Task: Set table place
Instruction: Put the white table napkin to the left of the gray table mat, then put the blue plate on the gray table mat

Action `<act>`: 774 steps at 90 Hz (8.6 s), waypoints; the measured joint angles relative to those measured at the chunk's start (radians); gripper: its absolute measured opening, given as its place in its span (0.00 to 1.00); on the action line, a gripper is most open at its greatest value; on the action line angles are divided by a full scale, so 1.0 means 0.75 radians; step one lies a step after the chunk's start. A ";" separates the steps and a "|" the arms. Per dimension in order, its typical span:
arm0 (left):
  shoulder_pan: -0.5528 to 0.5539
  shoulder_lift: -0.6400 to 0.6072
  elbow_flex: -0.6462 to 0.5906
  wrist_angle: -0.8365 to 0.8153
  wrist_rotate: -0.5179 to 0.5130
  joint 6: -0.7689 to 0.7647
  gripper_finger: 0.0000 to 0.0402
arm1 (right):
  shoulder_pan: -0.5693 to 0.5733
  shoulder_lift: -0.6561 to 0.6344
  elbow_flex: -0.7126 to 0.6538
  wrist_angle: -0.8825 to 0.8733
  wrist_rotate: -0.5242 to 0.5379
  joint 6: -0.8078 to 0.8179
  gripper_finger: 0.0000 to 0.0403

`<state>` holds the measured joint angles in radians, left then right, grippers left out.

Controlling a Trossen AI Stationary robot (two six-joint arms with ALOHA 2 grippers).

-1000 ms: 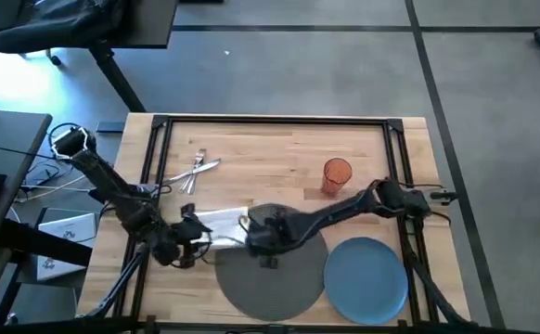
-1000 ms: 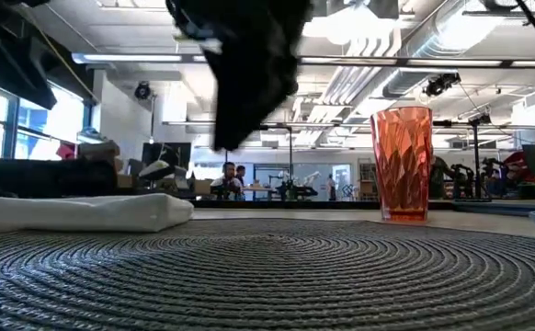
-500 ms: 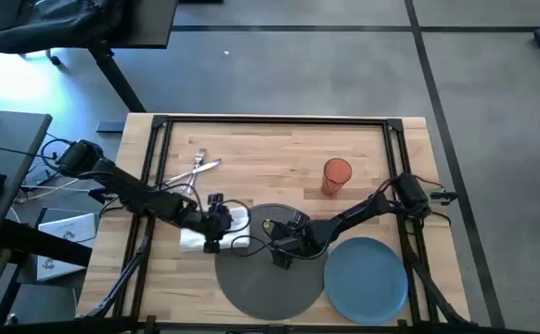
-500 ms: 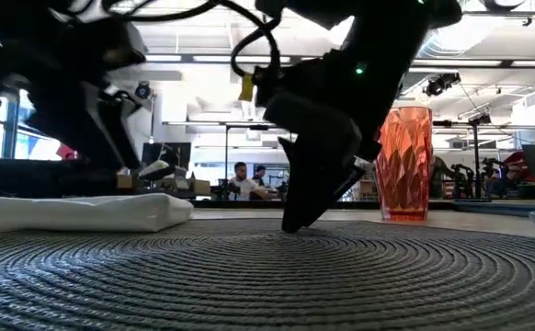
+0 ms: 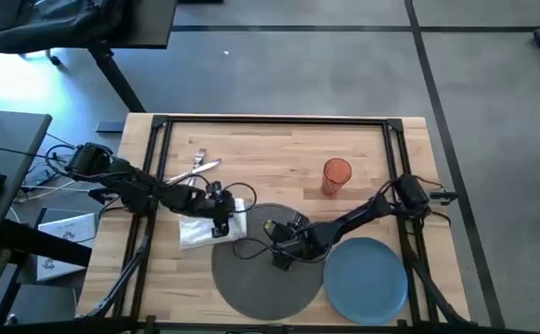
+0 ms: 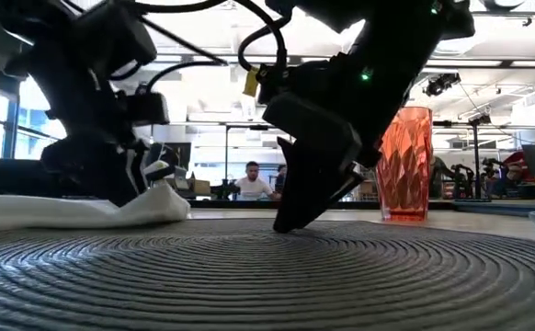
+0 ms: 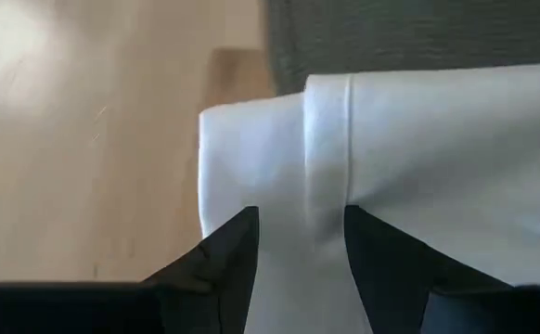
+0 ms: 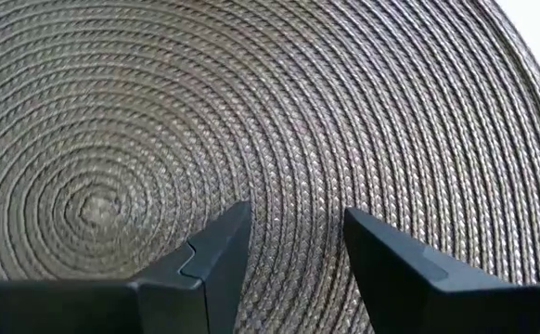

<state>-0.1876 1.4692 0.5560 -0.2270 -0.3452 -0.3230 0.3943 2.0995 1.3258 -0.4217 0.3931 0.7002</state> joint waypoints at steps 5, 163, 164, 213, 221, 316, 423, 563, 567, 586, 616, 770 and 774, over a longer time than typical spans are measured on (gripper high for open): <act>0.002 -0.001 0.001 -0.041 -0.041 -0.086 0.36 | 0.008 0.001 0.000 0.000 0.001 -0.001 0.41; -1.001 -0.212 0.025 -0.204 0.167 -1.925 0.36 | -0.058 -0.001 0.081 -0.169 -0.040 -0.167 0.41; -1.001 -0.218 0.038 -0.226 0.166 -1.913 0.36 | -0.058 -0.001 0.081 -0.170 -0.040 -0.167 0.41; -0.738 -0.190 0.052 -0.328 -0.141 -0.661 0.34 | -0.057 -0.001 0.083 -0.162 -0.040 -0.166 0.41; -0.700 -0.169 0.003 -0.266 -0.046 -0.606 0.34 | -0.057 -0.001 0.083 -0.161 -0.040 -0.162 0.41; -0.845 -0.171 0.301 -0.593 -0.092 -0.719 0.34 | -0.057 -0.071 0.099 -0.191 -0.056 -0.166 0.41; -0.552 0.197 0.290 0.174 0.081 -0.287 0.34 | 0.130 -1.002 -0.862 -0.536 -0.603 0.261 0.50; -0.480 0.321 0.292 0.381 0.071 -0.181 0.34 | -0.009 -1.142 -0.680 -0.432 -0.334 0.232 0.00; -0.479 0.321 0.292 0.378 0.070 -0.177 0.34 | -0.040 -1.141 -0.680 -0.383 -0.325 0.215 0.00; -0.472 0.321 0.292 0.381 0.070 -0.171 0.34 | -0.178 -1.108 -0.680 -0.133 -0.273 0.205 0.00; -0.479 0.254 0.316 0.143 0.073 -0.214 0.34 | -0.259 -0.898 -0.680 0.143 -0.190 0.222 0.00; -0.563 0.063 0.362 -0.504 0.095 -0.463 0.34 | -0.108 -0.744 -0.678 0.438 -0.562 -0.047 0.37; -0.563 0.063 0.362 -0.505 0.095 -0.463 0.34 | -0.053 -0.722 -0.678 0.426 -0.499 -0.097 0.37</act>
<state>-0.6098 1.5162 0.8272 -0.6056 -0.2738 -0.6704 0.3547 1.5580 0.8177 -0.1024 0.0187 0.6277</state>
